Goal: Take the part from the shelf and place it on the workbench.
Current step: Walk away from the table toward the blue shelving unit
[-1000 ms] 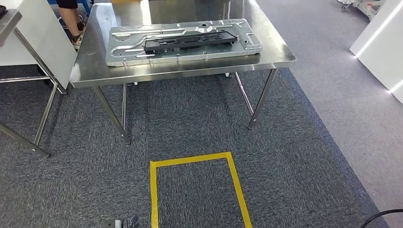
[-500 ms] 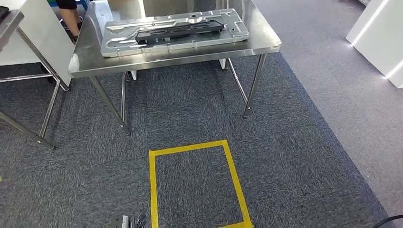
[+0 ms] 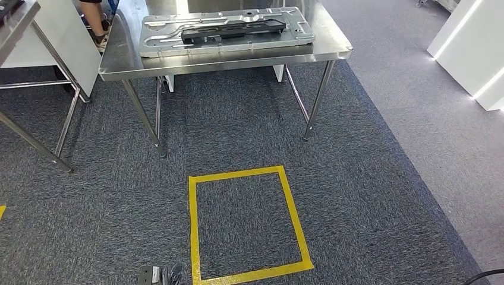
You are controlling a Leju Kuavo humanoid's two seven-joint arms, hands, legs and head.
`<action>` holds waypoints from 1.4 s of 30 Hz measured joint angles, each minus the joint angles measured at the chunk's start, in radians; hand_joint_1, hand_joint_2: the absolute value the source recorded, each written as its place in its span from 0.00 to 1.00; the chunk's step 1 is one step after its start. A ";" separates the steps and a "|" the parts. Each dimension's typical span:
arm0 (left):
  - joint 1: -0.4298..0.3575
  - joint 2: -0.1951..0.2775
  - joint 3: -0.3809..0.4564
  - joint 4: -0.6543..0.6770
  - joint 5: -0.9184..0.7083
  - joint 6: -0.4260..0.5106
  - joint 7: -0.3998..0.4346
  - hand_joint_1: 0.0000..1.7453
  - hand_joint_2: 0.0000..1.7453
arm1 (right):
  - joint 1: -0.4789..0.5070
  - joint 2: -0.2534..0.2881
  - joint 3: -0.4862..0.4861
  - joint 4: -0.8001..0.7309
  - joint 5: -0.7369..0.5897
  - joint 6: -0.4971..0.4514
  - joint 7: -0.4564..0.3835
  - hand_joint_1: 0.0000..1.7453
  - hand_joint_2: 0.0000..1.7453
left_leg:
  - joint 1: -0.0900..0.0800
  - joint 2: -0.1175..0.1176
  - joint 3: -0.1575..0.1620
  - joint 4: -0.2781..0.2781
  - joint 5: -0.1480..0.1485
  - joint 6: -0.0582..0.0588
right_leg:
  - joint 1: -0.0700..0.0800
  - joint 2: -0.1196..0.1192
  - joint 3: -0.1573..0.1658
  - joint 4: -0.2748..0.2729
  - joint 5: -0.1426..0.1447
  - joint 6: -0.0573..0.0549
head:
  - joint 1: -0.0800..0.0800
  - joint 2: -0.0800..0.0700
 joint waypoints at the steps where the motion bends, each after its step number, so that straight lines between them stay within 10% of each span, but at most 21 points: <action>1: 0.001 0.001 -0.001 0.000 0.001 0.002 0.000 0.00 0.00 | 0.000 0.003 0.004 0.000 0.005 -0.007 -0.002 0.00 0.00 | 0.000 0.004 -0.007 0.006 0.002 -0.001 | -0.001 -0.002 0.028 -0.030 0.016 0.000 | 0.000 0.000; 5: 0.003 0.003 -0.002 0.000 0.008 0.010 0.002 0.00 0.00 | 0.000 0.011 0.033 0.002 0.006 -0.023 -0.011 0.00 0.00 | -0.006 0.025 -0.023 0.031 -0.003 -0.014 | 0.006 -0.041 0.171 -0.260 0.083 -0.021 | 0.000 0.000; 10: 0.005 0.008 -0.002 0.000 0.022 0.023 -0.003 0.00 0.00 | 0.007 0.015 0.076 0.005 0.003 -0.059 -0.024 0.00 0.00 | -0.006 0.025 -0.040 0.070 -0.033 -0.043 | 0.004 -0.014 0.164 -0.275 0.094 -0.058 | 0.000 0.000; 15: 0.015 0.012 -0.002 0.001 0.028 0.030 -0.005 0.00 0.00 | 0.010 0.015 0.107 0.008 0.008 -0.083 -0.038 0.00 0.00 | 0.003 -0.012 -0.168 0.347 -0.155 -0.056 | 0.005 0.004 0.148 -0.274 0.103 -0.071 | 0.000 0.000; 21: 0.019 0.015 -0.002 0.003 0.041 0.046 -0.011 0.00 0.00 | 0.011 -0.003 0.151 0.022 0.072 -0.148 -0.035 0.00 0.00 | -0.001 -0.018 -0.036 0.049 -0.009 -0.032 | 0.011 0.012 0.144 -0.267 0.107 -0.057 | 0.000 0.000; 25: 0.021 0.016 -0.002 0.003 0.043 0.047 -0.012 0.00 0.00 | 0.005 -0.033 0.187 0.036 0.110 -0.204 -0.019 0.00 0.00 | 0.001 -0.030 -0.037 0.034 0.007 -0.011 | 0.007 0.006 0.137 -0.255 0.098 -0.031 | 0.000 0.000; 29: 0.023 0.015 -0.002 0.003 0.043 0.045 -0.010 0.00 0.00 | 0.008 -0.051 0.212 0.045 0.123 -0.226 -0.010 0.00 0.00 | 0.004 -0.045 -0.045 0.030 0.020 0.000 | 0.003 0.006 0.039 -0.029 -0.028 -0.014 | 0.000 0.000; 31: 0.026 0.015 -0.002 0.003 0.042 0.045 -0.007 0.00 0.00 | 0.013 -0.052 0.223 0.046 0.135 -0.232 -0.006 0.00 0.00 | 0.004 -0.056 -0.050 0.034 0.021 -0.001 | 0.003 0.007 0.021 0.016 -0.030 -0.012 | 0.000 0.000; 36: 0.023 0.014 -0.002 0.003 0.041 0.045 -0.006 0.00 0.00 | 0.021 -0.052 0.242 0.046 0.148 -0.237 -0.004 0.00 0.00 | 0.002 -0.095 -0.059 0.049 0.019 -0.013 | 0.002 0.061 0.162 -0.256 0.083 -0.025 | 0.000 0.000; 39: 0.024 0.014 -0.002 0.004 0.040 0.044 -0.005 0.00 0.00 | 0.024 -0.052 0.250 0.045 0.155 -0.244 -0.002 0.00 0.00 | 0.003 -0.112 -0.071 0.051 0.022 -0.031 | 0.004 0.042 0.163 -0.268 0.085 -0.041 | 0.000 0.000; 42: 0.023 0.014 -0.002 0.004 0.038 0.045 -0.001 0.00 0.00 | 0.024 -0.049 0.254 0.041 0.174 -0.249 0.002 0.00 0.00 | 0.002 -0.065 -0.109 0.133 -0.033 -0.049 | 0.000 0.010 0.165 -0.278 0.090 -0.061 | -0.001 0.000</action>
